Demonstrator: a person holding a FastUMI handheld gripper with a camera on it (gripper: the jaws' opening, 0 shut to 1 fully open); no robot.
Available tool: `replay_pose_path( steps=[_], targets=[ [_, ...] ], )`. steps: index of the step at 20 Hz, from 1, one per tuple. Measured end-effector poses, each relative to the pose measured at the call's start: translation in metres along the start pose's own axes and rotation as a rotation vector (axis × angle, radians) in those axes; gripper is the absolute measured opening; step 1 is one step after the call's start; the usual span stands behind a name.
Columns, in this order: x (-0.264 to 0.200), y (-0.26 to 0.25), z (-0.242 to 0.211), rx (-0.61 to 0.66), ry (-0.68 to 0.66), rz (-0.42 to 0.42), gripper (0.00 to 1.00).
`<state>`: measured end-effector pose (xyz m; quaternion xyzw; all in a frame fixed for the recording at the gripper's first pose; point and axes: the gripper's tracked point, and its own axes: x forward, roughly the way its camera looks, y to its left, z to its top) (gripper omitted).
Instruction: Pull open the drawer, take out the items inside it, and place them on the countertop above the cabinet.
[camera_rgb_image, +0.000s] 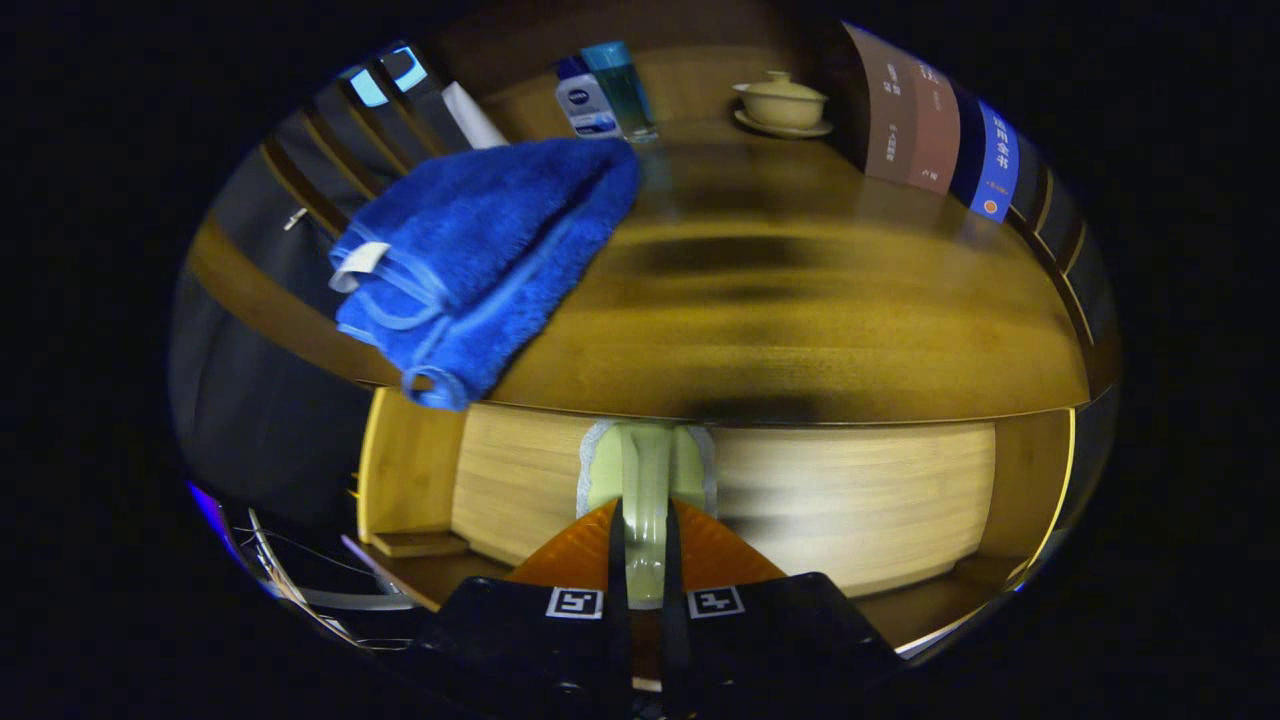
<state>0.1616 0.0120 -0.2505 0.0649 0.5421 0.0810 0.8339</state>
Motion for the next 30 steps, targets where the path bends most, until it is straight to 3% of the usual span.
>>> replay_pose_path(
  steps=[10,12,17,24,30],
  targets=[
    [-0.070,0.053,0.018,0.050,-0.027,0.213,0.16],
    [-0.083,0.039,0.042,0.046,-0.093,0.185,0.16],
    [-0.080,-0.010,0.094,0.026,-0.212,0.027,0.16],
    [-0.041,-0.055,0.144,0.001,-0.236,-0.168,0.16],
    [-0.022,-0.061,0.160,-0.023,-0.219,-0.246,0.16]
  ],
)
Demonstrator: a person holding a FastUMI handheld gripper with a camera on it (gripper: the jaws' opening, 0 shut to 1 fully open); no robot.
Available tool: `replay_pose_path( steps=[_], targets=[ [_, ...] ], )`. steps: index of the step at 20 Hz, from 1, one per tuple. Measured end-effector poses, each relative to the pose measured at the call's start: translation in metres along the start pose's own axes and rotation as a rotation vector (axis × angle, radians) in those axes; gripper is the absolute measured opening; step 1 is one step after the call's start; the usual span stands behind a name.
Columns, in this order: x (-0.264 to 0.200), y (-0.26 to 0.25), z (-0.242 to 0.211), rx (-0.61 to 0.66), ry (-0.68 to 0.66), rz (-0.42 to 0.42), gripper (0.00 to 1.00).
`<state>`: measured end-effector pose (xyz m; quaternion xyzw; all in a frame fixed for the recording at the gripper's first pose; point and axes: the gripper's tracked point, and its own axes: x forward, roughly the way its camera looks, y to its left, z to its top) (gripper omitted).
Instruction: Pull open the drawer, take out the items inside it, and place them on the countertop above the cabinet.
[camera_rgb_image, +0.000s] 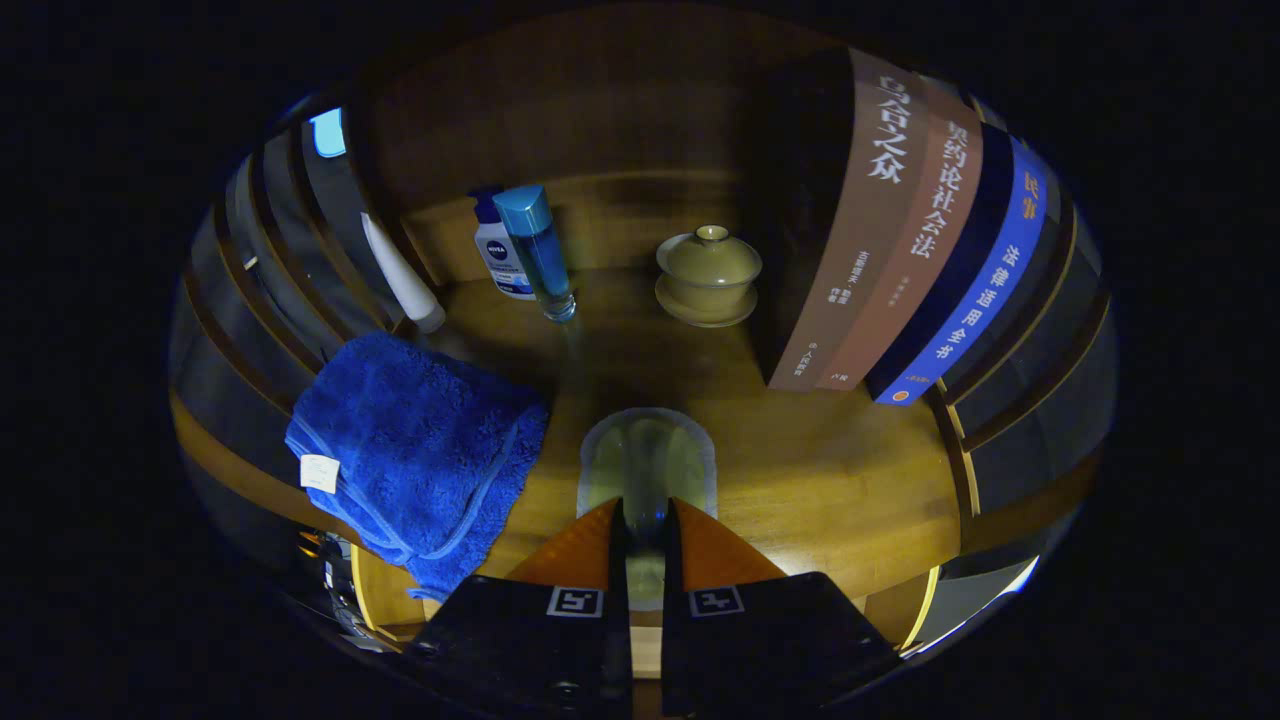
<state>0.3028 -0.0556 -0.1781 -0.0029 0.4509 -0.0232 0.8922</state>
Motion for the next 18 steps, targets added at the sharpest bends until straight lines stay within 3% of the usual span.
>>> replay_pose_path(
  steps=[5,9,12,18],
  targets=[
    [-0.005,0.004,0.000,-0.008,-0.015,-0.004,0.30],
    [-0.020,0.009,0.010,-0.004,-0.094,0.012,1.00],
    [-0.046,0.016,0.021,0.005,-0.224,0.061,1.00],
    [-0.133,0.011,0.033,-0.010,-0.641,0.114,1.00]
  ],
)
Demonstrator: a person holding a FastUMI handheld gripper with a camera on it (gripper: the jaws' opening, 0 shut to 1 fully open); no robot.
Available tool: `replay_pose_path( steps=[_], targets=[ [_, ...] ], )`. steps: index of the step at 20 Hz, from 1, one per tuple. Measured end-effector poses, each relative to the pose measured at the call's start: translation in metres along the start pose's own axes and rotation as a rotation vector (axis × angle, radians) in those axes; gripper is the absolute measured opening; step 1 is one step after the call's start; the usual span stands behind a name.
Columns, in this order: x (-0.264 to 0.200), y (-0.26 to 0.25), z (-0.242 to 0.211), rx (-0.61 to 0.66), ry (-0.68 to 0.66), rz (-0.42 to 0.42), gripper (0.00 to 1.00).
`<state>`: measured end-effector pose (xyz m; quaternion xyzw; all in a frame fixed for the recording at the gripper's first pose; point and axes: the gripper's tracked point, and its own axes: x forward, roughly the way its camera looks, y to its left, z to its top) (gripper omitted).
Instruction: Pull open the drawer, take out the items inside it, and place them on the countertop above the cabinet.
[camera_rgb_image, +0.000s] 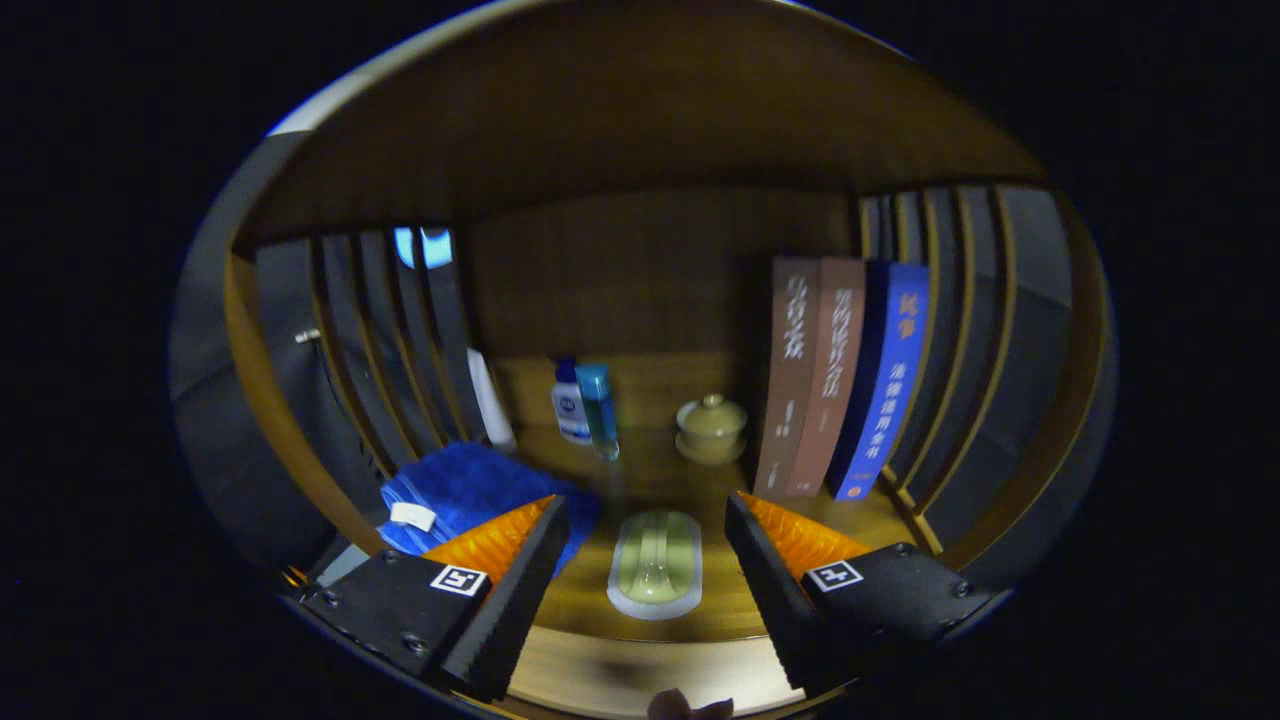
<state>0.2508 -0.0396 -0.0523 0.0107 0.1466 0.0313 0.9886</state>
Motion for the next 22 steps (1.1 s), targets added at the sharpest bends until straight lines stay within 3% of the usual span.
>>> replay_pose_path(
  steps=[4,7,15,22],
  targets=[
    [-0.068,0.007,0.024,0.022,-0.199,0.060,1.00],
    [-0.104,0.010,0.003,0.000,-0.213,0.064,1.00],
    [-0.202,0.022,-0.119,-0.016,-0.231,-0.021,0.99],
    [-0.191,0.020,-0.227,-0.001,-0.133,-0.072,0.99]
  ],
)
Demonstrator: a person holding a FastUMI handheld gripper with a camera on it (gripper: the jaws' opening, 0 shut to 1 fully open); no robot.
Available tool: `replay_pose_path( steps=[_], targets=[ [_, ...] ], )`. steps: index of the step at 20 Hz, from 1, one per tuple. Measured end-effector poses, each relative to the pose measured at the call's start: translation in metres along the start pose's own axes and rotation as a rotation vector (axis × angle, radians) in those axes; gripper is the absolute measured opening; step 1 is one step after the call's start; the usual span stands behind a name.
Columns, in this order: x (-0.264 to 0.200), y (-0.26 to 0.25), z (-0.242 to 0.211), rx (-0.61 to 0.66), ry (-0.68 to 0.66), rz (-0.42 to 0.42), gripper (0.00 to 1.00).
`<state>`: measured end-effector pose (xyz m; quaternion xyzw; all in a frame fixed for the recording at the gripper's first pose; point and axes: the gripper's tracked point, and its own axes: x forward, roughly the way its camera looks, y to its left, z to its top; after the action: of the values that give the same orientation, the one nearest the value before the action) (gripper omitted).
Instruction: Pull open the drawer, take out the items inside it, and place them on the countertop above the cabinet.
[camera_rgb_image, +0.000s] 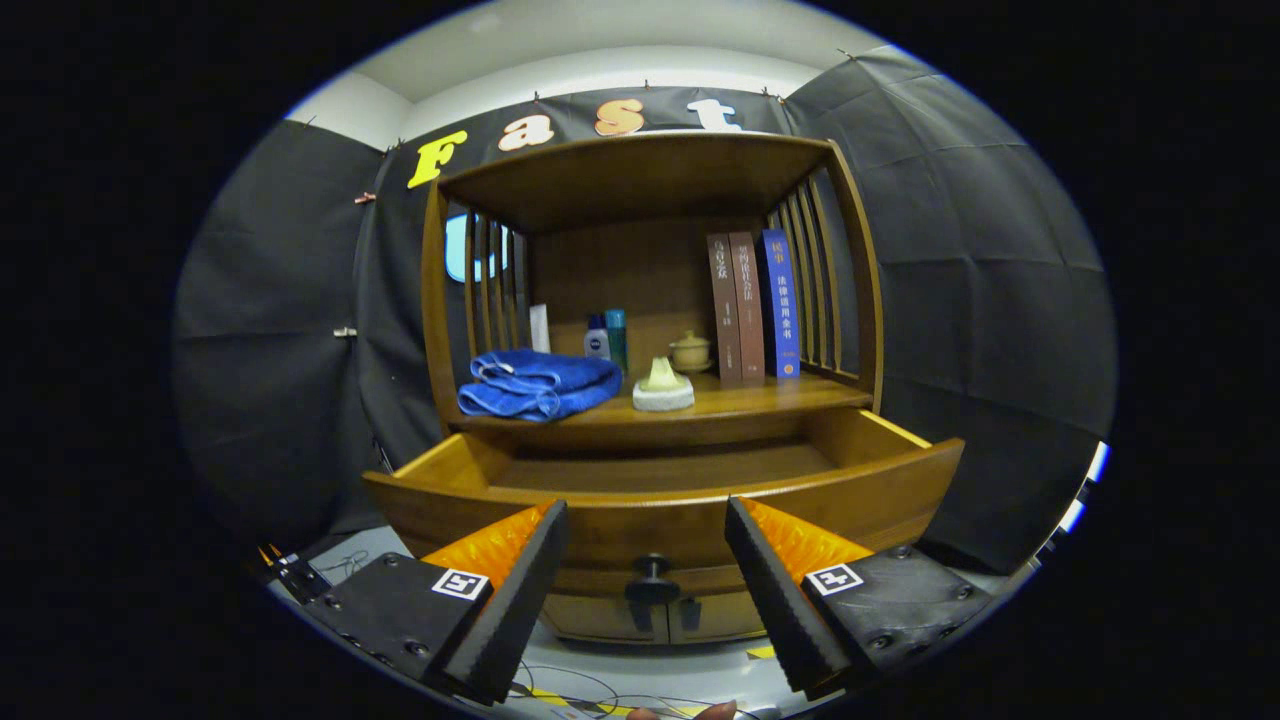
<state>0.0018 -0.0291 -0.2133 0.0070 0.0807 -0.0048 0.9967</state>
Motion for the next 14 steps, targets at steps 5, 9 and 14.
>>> replay_pose_path(
  steps=[5,9,14],
  targets=[
    [0.024,-0.002,-0.028,-0.010,0.041,-0.025,1.00],
    [0.038,-0.003,-0.038,-0.037,0.055,-0.036,1.00],
    [0.048,-0.006,-0.043,-0.041,0.047,-0.057,0.98]
  ],
)
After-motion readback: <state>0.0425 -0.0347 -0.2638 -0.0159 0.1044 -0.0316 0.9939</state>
